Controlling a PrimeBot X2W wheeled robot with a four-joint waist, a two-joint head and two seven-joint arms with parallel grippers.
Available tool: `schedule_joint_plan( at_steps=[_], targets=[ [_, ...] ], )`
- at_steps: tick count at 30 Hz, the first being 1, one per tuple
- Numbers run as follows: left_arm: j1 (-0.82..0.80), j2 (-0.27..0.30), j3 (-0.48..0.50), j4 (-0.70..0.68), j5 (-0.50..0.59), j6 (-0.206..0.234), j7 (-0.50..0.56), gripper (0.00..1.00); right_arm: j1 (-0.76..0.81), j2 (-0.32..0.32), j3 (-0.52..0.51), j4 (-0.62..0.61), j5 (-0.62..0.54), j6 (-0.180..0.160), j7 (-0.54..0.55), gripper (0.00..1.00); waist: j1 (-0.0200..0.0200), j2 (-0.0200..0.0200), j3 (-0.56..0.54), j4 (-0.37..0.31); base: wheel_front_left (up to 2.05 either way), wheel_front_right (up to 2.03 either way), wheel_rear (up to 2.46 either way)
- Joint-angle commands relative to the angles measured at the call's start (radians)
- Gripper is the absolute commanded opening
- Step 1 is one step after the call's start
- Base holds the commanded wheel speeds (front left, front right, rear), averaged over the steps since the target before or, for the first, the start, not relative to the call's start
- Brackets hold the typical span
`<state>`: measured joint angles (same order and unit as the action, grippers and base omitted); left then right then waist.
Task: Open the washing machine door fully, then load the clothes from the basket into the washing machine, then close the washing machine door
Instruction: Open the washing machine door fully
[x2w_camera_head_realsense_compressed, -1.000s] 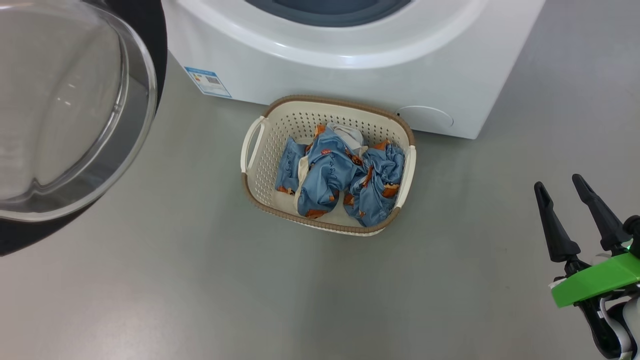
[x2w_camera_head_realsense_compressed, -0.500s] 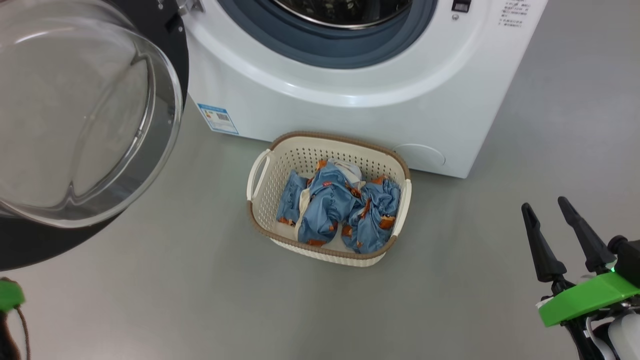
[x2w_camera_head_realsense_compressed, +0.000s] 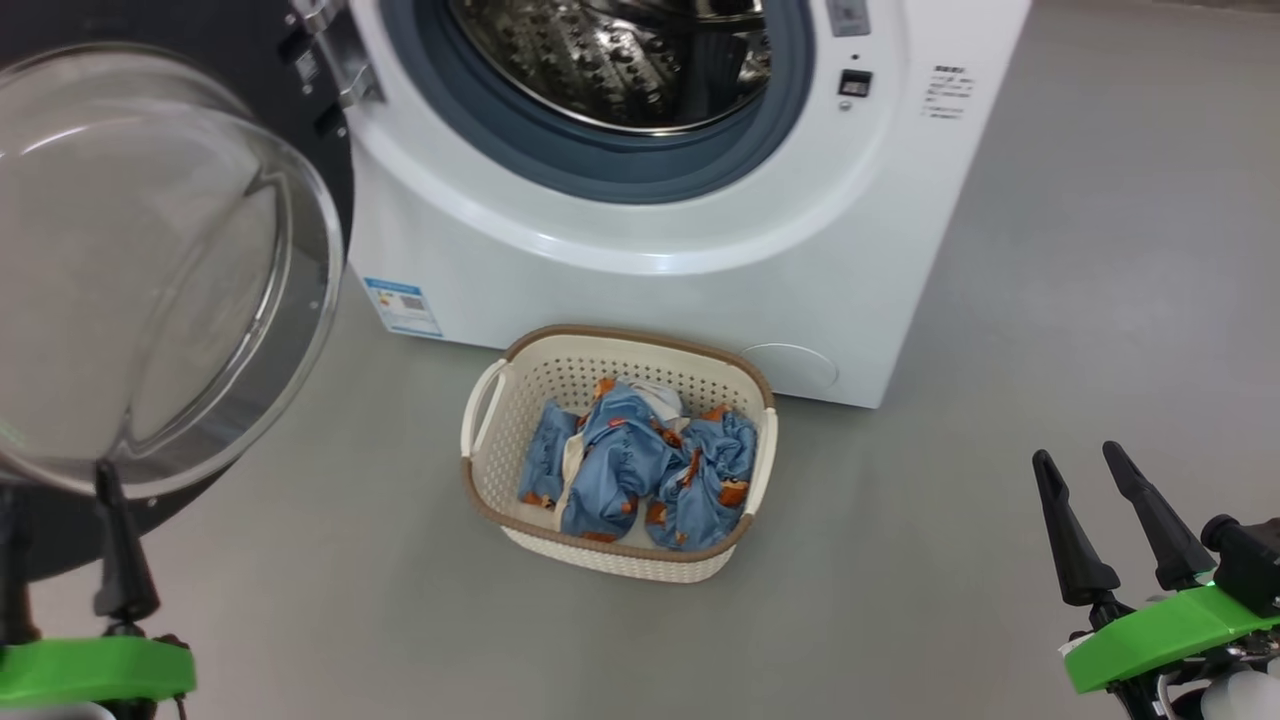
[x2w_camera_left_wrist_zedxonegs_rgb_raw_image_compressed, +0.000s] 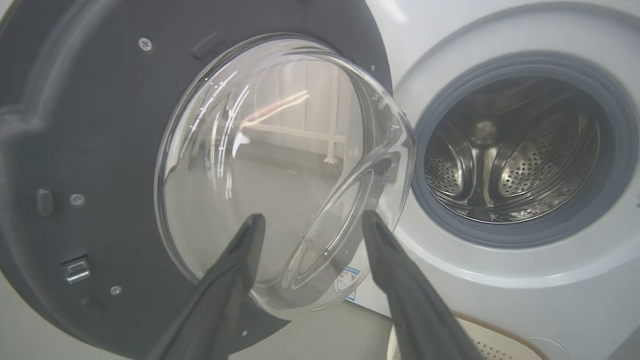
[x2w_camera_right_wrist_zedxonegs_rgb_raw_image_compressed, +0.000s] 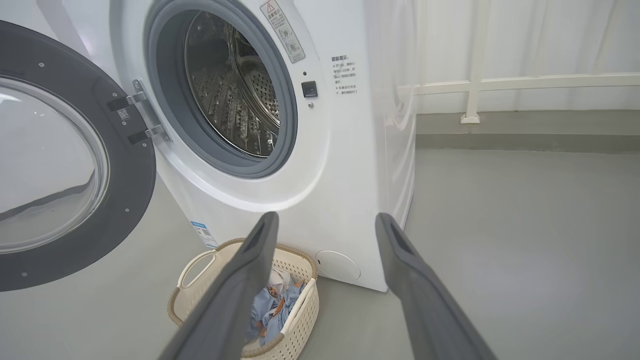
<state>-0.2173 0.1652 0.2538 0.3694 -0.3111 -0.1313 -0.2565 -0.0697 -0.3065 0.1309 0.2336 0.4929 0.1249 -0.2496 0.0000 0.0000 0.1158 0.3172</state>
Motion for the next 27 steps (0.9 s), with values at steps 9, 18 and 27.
schedule_joint_plan(
  at_steps=[9,18,27],
  targets=[
    [0.064,0.026,-0.056,-0.103,-0.022,0.001,-0.005,1.0,0.009,-0.012,-0.002,-0.029,0.0,0.006,-0.012,1.0,0.0,0.0,-0.021,-0.116,0.0,0.0,0.0],
    [0.094,0.031,-0.153,-0.157,-0.087,0.001,-0.005,1.0,0.02,-0.009,-0.018,-0.033,-0.001,0.006,-0.012,1.0,0.0,0.0,-0.022,-0.204,0.0,0.0,0.0],
    [0.099,0.037,-0.2,-0.156,-0.114,0.001,-0.005,1.0,0.018,-0.006,-0.018,-0.034,0.001,0.006,-0.012,1.0,0.0,0.0,-0.026,-0.273,0.0,0.0,0.0]
  ],
)
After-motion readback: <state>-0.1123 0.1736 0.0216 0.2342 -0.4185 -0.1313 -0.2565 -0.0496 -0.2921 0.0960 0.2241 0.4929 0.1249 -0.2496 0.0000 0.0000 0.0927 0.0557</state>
